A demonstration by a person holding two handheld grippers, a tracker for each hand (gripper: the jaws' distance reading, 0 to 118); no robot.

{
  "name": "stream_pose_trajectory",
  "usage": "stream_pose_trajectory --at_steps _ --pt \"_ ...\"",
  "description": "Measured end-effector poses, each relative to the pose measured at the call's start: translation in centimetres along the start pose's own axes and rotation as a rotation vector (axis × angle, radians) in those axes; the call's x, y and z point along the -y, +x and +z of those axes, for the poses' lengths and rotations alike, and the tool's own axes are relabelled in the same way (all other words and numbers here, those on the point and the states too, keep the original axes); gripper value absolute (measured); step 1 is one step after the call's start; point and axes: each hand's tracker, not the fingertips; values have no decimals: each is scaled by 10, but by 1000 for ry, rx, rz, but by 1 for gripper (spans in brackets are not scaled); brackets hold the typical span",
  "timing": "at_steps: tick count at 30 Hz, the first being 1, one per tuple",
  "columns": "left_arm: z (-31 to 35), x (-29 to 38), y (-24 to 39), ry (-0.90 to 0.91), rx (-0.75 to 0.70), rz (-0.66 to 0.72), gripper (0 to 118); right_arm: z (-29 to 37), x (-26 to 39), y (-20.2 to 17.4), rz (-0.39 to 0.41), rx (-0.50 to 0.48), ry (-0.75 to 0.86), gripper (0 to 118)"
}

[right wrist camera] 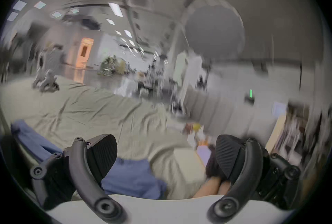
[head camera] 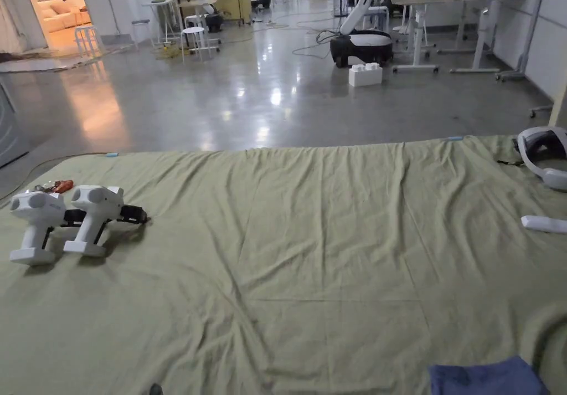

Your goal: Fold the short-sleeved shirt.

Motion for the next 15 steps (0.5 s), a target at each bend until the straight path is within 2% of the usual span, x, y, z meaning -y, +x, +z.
stream_pose_trajectory --at_steps 1,2,4,7,10,11,12,13,14,15 --pt "4 -8 3 26 -21 1 118 0 -5 -6 71 -14 11 114" --pt "6 -15 6 34 -60 -1 118 0 -14 -10 91 -29 -14 114" --pt "8 -25 7 54 -43 14 118 4 -25 -7 -5 -137 -1 114" --pt "12 -35 6 69 -14 35 118 8 -39 -5 -129 -206 15 114" --pt "14 -42 10 70 8 -11 118 4 -42 4 -215 -249 -21 113" --pt "14 -43 12 67 26 -27 118 2 -42 6 -234 -276 -28 108" --pt "14 -45 14 63 25 -33 118 0 -47 6 -269 -294 -43 94" --pt "13 -47 15 49 53 -35 116 -2 -47 8 -288 -306 -51 70" --pt "13 -49 16 44 65 -27 103 -7 -47 9 -305 -290 -82 42" --pt "13 -50 17 41 70 -24 78 -10 -47 10 -323 -278 -123 35"
